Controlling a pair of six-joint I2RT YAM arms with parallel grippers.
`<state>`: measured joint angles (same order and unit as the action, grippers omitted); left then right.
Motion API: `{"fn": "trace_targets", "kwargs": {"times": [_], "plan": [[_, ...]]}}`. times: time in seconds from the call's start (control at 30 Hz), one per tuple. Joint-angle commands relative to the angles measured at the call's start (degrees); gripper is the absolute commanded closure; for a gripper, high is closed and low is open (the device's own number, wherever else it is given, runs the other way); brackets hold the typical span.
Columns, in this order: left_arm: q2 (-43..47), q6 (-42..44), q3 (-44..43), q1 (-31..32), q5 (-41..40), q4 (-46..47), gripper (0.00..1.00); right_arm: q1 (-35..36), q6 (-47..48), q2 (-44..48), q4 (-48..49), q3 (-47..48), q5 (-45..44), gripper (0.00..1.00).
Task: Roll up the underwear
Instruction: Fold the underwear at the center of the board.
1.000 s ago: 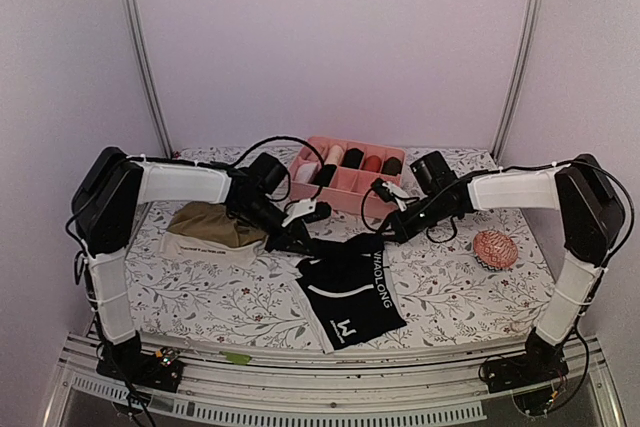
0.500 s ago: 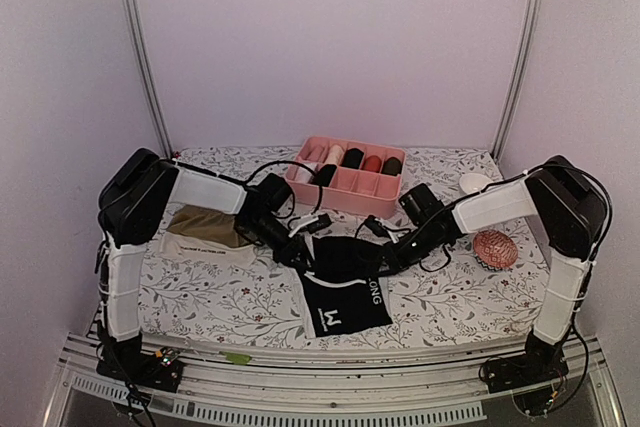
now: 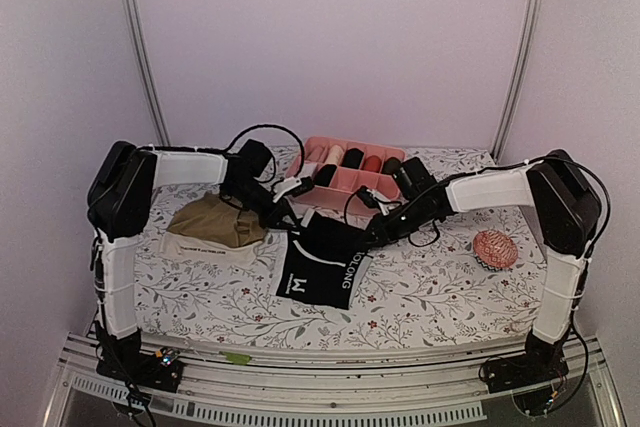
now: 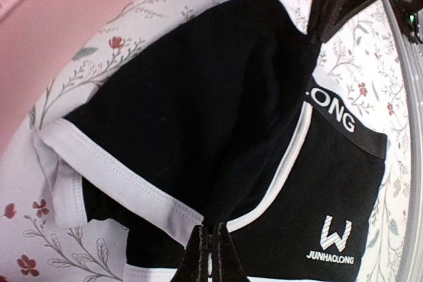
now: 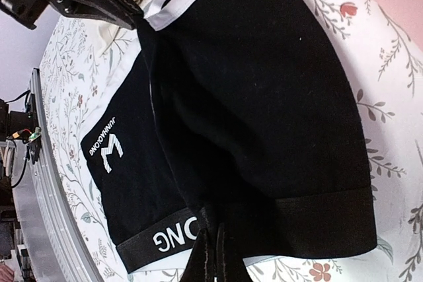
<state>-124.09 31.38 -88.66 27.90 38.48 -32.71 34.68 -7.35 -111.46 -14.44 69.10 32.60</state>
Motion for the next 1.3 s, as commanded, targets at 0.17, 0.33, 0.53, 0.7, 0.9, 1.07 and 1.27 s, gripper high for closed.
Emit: {"fn": "trace_targets", "kwargs": {"times": [0.17,0.33,0.53,0.7,0.9,1.07,1.27], "plan": [[10.2,12.7,4.0,0.3,-3.0,-5.9,1.00,0.6,2.6,5.2,-5.1,2.7,1.1,1.00],[14.4,16.6,8.7,0.3,-3.1,-6.9,1.00,2.9,2.7,6.6,-5.6,0.7,1.0,1.00],[17.1,19.3,15.1,0.4,-2.4,-6.9,1.00,6.2,0.5,6.7,-2.9,-3.4,1.0,1.00],[17.0,16.6,19.2,1.7,-2.6,-2.4,1.00,8.3,-0.8,3.7,-0.1,-5.3,0.2,1.00],[15.6,12.9,23.5,3.8,-3.1,3.1,1.00,8.7,-1.1,2.2,1.7,-7.6,0.4,1.00],[15.6,14.1,26.0,3.8,-4.2,4.2,1.00,9.4,-1.3,1.8,2.1,-8.2,1.1,1.00],[18.8,14.5,26.3,3.8,-3.5,2.3,1.00,10.1,-1.4,2.9,0.7,-7.5,1.0,1.00]]}}
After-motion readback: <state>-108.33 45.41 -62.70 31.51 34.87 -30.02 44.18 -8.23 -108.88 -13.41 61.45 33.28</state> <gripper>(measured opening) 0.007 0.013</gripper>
